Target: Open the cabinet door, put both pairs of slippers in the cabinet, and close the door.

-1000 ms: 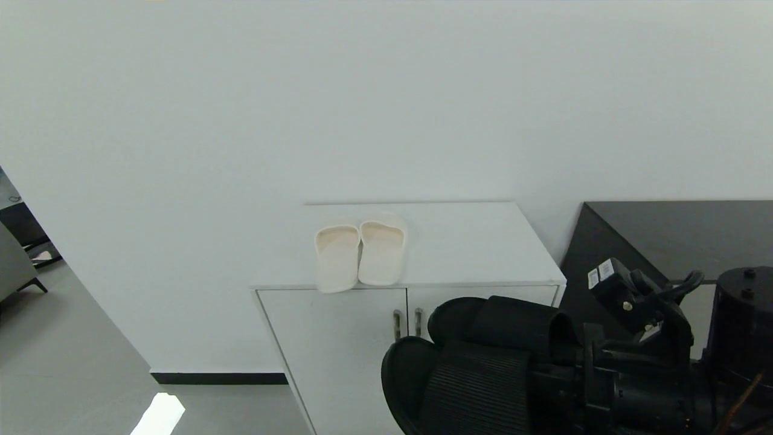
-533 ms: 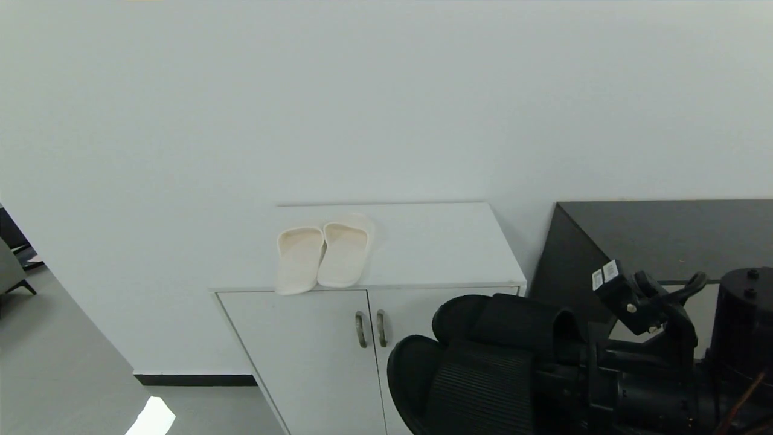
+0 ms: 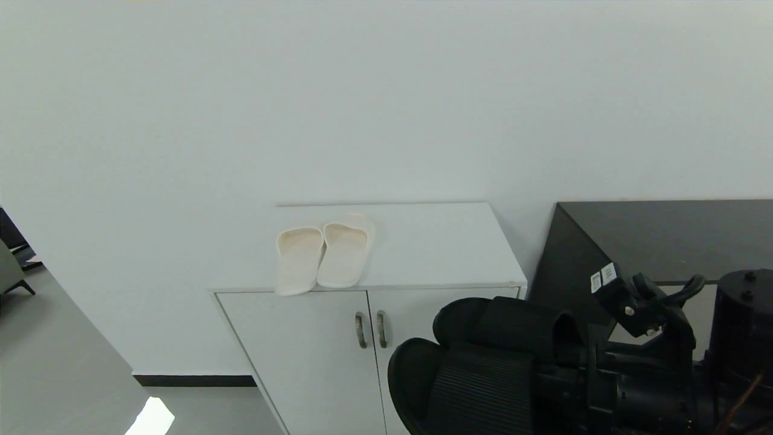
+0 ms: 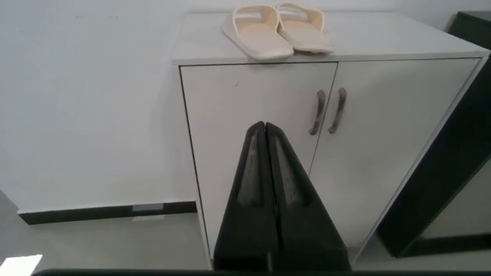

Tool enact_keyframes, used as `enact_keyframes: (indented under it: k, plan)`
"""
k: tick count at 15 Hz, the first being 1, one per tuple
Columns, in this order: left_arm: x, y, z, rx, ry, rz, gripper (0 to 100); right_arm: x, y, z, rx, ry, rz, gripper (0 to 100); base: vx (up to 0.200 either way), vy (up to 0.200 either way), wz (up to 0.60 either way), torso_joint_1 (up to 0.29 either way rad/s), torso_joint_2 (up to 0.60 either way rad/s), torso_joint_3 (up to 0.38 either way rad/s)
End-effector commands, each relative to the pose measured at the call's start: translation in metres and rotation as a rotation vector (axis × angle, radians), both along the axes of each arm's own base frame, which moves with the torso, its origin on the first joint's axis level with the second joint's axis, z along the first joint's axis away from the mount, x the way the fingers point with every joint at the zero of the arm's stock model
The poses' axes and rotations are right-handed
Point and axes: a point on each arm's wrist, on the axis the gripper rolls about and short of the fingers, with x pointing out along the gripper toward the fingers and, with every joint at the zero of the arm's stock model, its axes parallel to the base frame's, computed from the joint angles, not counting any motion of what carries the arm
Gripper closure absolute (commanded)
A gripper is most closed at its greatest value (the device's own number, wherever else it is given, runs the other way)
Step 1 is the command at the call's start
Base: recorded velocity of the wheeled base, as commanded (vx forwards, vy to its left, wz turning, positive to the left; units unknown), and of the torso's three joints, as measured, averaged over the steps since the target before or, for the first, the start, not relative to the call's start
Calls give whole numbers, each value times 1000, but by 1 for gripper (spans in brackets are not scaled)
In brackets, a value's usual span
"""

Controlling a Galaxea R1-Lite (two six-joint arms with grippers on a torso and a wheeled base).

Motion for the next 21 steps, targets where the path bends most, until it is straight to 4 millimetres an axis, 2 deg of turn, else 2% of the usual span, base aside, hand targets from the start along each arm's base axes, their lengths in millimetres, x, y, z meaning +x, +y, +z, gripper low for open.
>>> enact_keyframes:
  k: [1,6,7,18,19,20,21]
  plan:
    - [0,0,0,0,3,1,100,0,0,-2,-5,7,2,100,0,0,0,-124,281,149]
    - [0,0,-1,2,5,5,100,0,0,-2,-6,5,1,100,0,0,0,-207,461,241]
    - [0,0,0,0,3,1,0,0,0,-2,-6,5,1,100,0,0,0,-256,564,300]
    - [0,1,4,-11,-26,23,0,1,1,-3,-24,-18,5,100,0,0,0,-229,524,290]
    - [-7,1,36,-63,-117,11,0,0,1,-3,-24,-18,5,100,0,0,0,-207,496,290]
    - [-8,1,65,-134,-133,-12,0,1,1,-3,-23,-19,5,100,0,0,0,-198,491,295]
    - [-2,1,84,-132,-109,-31,0,0,0,-2,-21,-22,7,100,0,0,0,-203,481,276]
